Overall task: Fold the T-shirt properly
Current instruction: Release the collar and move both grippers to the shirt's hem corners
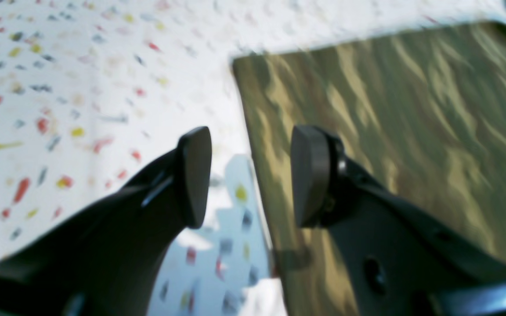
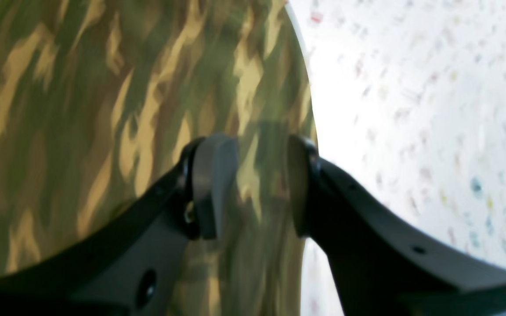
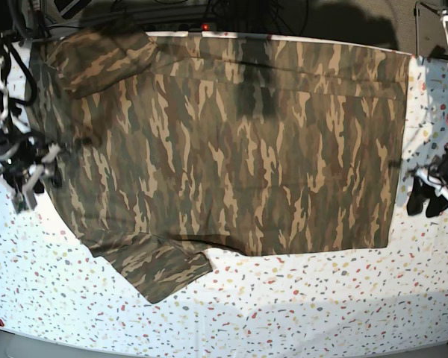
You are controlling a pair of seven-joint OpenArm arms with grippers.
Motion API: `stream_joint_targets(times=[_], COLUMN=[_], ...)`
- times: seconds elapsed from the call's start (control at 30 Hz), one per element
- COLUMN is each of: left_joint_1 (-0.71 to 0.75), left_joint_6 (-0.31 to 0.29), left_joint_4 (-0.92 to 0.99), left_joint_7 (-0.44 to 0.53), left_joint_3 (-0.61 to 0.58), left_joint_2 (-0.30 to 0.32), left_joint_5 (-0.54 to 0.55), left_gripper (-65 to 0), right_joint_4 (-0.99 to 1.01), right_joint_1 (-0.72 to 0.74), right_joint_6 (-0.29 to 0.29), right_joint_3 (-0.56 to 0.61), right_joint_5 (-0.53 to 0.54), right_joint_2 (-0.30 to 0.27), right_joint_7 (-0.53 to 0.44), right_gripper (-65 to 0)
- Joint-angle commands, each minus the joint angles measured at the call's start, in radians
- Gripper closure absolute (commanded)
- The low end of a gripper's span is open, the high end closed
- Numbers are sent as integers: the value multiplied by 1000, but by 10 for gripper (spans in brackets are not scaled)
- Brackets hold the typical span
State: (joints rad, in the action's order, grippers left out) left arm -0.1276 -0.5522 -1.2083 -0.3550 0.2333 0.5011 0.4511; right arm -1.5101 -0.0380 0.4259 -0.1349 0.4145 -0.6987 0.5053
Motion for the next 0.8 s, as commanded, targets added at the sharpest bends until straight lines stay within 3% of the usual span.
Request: stream_joint_targets(times=[0.0,0.17,0.3,0.6,0.77], left_joint_1=[-53,-248,-386,-628,-659], left_joint_6=[1,-3,-25,-25,-25], left_joint_4=[24,257,464,976,1065], left_joint_7=[28,39,103,340,417], left_joint_3=[7,7,7,7,7], left_joint_2=[10,-36,-53,-79,-95], left_joint_5=[-8,-125,-224,-473,-515], left_gripper=[-285,-285,-285,-283,-283], right_joint_4=[26,269,405,430,430], right_joint_1=[57,279,410,527,541], right_joint_6=[-3,5,13,49,50], right_joint_3=[16,170,243,247,246], right_joint_5=[21,66,65,65,65], right_joint_2=[-24,-24,-2,34,34], right_joint_7=[-10,-3,19,121,124], right_gripper=[-240,-240,-240,-240,-240])
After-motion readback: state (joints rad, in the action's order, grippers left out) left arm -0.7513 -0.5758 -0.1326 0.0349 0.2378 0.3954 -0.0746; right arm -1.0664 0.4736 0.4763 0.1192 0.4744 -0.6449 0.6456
